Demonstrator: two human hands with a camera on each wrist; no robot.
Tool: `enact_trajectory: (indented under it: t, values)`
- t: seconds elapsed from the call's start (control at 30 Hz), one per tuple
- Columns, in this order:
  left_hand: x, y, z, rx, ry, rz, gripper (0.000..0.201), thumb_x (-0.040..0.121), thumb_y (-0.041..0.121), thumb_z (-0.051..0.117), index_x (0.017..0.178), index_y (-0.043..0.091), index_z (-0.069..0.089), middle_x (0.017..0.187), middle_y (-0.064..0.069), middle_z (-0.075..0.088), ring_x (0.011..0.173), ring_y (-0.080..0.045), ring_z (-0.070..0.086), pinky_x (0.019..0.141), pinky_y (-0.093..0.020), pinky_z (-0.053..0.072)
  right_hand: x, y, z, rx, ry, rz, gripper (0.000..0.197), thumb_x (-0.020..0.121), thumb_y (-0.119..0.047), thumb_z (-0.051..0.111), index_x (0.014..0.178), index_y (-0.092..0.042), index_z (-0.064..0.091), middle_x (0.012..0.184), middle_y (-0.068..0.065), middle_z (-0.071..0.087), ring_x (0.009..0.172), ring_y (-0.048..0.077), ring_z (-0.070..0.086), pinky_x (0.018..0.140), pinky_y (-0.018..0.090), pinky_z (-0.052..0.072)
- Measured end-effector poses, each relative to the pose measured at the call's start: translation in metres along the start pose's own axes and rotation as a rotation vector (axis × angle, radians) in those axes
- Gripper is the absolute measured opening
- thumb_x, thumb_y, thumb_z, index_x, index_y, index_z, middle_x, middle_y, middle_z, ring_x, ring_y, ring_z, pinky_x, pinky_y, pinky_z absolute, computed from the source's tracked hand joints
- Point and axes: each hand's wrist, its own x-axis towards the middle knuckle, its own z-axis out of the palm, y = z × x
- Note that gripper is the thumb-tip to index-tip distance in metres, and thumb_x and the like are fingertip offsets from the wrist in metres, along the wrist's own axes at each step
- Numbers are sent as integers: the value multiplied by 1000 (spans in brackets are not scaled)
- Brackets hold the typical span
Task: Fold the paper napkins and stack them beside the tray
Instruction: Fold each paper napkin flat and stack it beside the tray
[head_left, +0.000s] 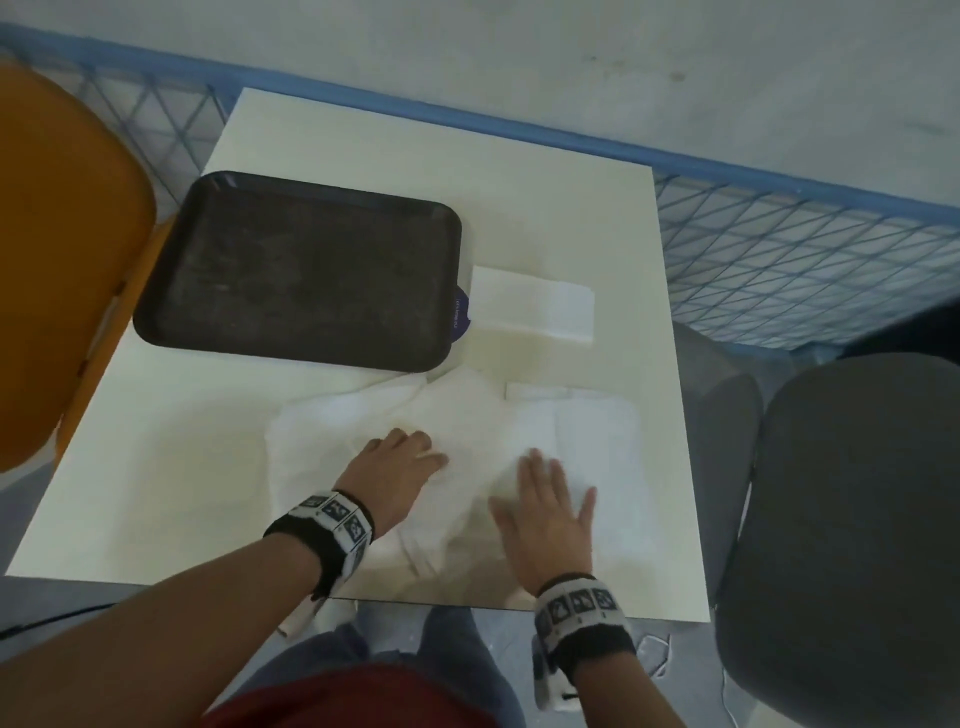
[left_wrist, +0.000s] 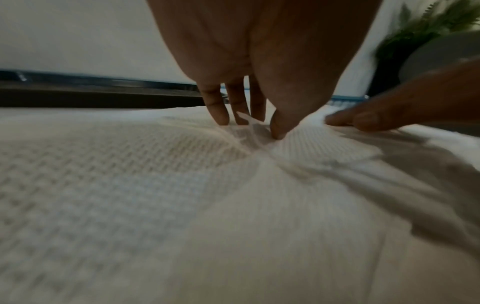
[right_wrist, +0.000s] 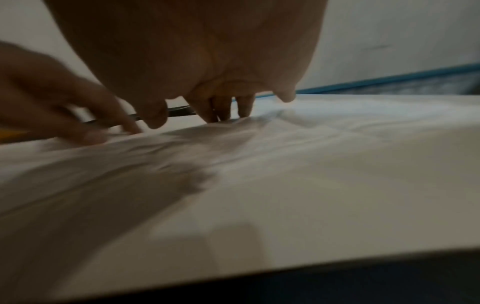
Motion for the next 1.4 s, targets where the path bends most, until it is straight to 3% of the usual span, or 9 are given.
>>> enact_trajectory:
  t: [0.13,0.23,0.4,0.6,0.8,1.0,1.13,1.2,1.4]
  values:
    - [10,1,-20,-485,-11,-206,38,93,11,58,126,30,58,111,7,58,103,-14,57,97,-34,49,3,20,-16,37,48,4,73,100,-63,13,161,-24,9,170,-7,-2,156,19,-7,122,60,-6]
    - [11,7,-42,-632,82,-119,32,91,12,64,111,37,65,92,18,61,89,-1,57,84,-16,46,9,10,-34,201,170,-133,65,101,-62,31,156,-28,28,166,-9,21,155,17,14,123,47,-6]
    - [17,5,-67,-742,285,-200,22,87,28,71,105,38,67,93,19,65,89,-1,60,75,-7,41,36,2,-87,451,106,-250,24,103,-33,54,120,-26,70,124,-9,70,114,12,63,111,24,38]
    - [47,-9,-38,-484,182,-581,42,88,45,66,124,26,54,115,8,56,106,-17,56,92,-36,50,116,35,-164,507,113,-181,26,101,-34,58,121,-22,70,123,-4,70,115,15,63,98,18,41]
    - [58,-7,-30,-309,138,-657,27,87,44,64,111,35,57,100,13,56,96,-14,54,84,-32,43,209,37,-219,375,122,-220,16,94,-39,67,104,-28,72,98,-11,69,92,6,60,77,17,41]
    - [58,-2,-44,-465,180,-695,11,90,36,64,96,33,55,92,12,62,87,-14,60,82,-31,49,282,29,-208,120,144,-204,23,96,-43,61,115,-34,68,121,-6,71,114,21,63,96,36,46]
    - [51,-2,-51,-476,185,-697,12,95,40,57,102,30,57,91,7,67,84,-18,63,76,-31,50,288,31,-194,-33,273,-213,41,95,-50,59,134,-38,57,142,-7,55,133,23,48,118,53,21]
    - [49,-2,-54,-394,175,-658,14,99,43,47,103,32,54,84,6,65,74,-19,60,71,-32,48,275,35,-189,123,369,-249,42,92,-49,65,130,-32,62,139,-4,58,129,27,51,114,55,30]
    - [44,-4,-62,-276,260,-538,25,101,39,47,114,29,66,102,5,72,87,-21,67,72,-28,42,190,39,-160,519,346,-245,33,90,-46,70,118,-30,68,129,-10,61,122,16,53,105,32,39]
